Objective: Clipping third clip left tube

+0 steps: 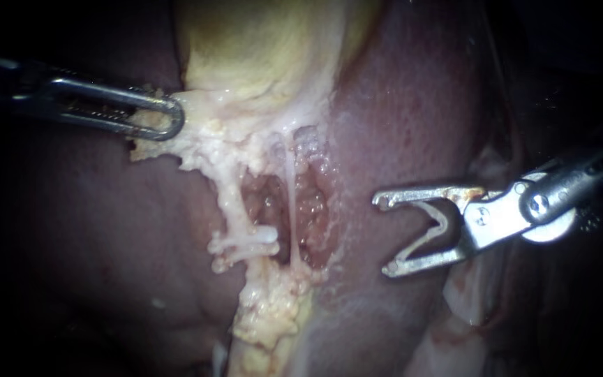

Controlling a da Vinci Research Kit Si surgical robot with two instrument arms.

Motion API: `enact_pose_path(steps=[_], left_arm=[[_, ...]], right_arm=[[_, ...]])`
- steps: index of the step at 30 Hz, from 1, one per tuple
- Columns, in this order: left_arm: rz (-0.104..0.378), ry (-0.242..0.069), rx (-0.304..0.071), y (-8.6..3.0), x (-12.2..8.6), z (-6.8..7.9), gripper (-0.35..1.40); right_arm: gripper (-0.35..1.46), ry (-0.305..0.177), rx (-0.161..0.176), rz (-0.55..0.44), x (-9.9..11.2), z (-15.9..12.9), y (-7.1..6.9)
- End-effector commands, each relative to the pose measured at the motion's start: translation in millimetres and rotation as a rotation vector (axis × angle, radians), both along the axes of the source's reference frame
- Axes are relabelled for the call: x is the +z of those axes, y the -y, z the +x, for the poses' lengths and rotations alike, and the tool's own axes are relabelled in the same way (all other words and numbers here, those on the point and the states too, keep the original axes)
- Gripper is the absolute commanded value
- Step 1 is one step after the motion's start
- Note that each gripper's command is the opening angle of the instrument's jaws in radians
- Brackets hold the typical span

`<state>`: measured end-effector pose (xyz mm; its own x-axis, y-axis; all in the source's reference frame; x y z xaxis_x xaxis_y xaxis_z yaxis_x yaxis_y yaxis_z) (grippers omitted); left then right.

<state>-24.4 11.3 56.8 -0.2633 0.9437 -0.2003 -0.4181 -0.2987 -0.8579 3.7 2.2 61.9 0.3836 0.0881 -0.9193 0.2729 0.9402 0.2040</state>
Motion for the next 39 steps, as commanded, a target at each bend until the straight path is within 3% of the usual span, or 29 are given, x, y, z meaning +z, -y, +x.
enact_pose_path(steps=[1, 10, 15, 23, 30, 34, 39], left_arm=[[-0.001, 0.000, 0.000, 0.0, 0.1, 0.0, -0.35], [-0.002, 0.000, 0.000, 0.1, 0.2, 0.0, -0.35], [-0.003, -0.001, 0.000, 0.2, 0.4, 0.0, -0.35], [-0.004, -0.001, 0.000, 0.3, 0.5, 0.0, -0.35], [-0.004, -0.001, 0.000, 0.3, 0.5, 0.0, -0.35], [-0.004, -0.001, 0.000, 0.3, 0.5, 0.0, -0.35], [-0.004, -0.001, 0.000, 0.3, 0.5, 0.0, -0.35]], right_arm=[[0.50, 0.005, 0.003, 0.017, 0.0, 0.4, 0.1], [0.50, 0.079, 0.116, 0.219, 0.2, 5.2, 0.0], [0.50, 0.032, 0.181, 0.339, 0.8, 7.8, -0.1], [0.50, 0.008, 0.214, 0.416, 2.3, 10.5, -0.4], [0.49, 0.020, 0.231, 0.446, 5.4, 11.2, -0.2], [0.49, 0.020, 0.232, 0.458, 7.2, 11.2, -0.2], [0.49, -0.020, 0.213, 0.485, 8.5, 11.5, -0.1]])
